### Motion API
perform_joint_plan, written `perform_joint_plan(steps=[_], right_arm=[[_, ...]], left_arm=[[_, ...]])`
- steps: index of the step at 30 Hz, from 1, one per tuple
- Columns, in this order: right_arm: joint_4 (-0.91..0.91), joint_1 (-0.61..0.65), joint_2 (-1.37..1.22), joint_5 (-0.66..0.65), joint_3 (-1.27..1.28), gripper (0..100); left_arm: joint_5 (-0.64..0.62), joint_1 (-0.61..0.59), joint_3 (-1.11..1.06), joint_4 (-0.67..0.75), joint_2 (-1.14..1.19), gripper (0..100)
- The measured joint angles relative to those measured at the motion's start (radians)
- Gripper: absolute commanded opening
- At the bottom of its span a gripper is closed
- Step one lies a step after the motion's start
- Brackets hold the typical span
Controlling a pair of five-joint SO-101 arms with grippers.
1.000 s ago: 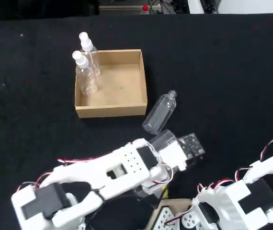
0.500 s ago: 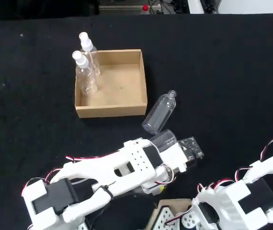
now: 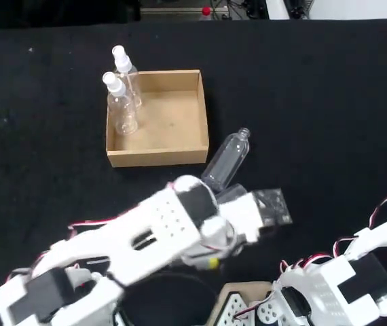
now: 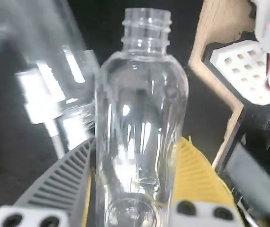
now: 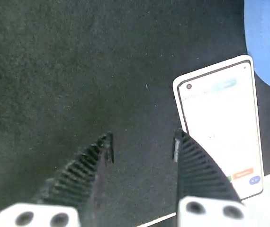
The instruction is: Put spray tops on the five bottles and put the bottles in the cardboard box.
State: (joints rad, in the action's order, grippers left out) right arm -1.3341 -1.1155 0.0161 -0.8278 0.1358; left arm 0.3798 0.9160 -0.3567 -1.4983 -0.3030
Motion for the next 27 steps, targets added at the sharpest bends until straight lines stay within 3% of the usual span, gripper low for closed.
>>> perform_joint_plan(steps=[8, 13, 22, 27], right_arm=[[-0.066, 0.018, 0.0, 0.0, 0.0, 19.1], [-0.149, 0.103, 0.0, 0.0, 0.0, 19.1], [-0.252, 0.256, 0.104, 0.02, -0.002, 19.1], [-0.276, 0.387, 0.199, 0.069, 0.029, 19.1]], left_arm=[[0.064, -0.198, 0.227, -0.227, -0.155, 11], [0.106, -0.377, 0.249, -0.252, -0.17, 11], [0.278, -0.649, 0.121, -0.255, -0.21, 11], [0.35, -0.74, -0.051, -0.255, -0.292, 11]])
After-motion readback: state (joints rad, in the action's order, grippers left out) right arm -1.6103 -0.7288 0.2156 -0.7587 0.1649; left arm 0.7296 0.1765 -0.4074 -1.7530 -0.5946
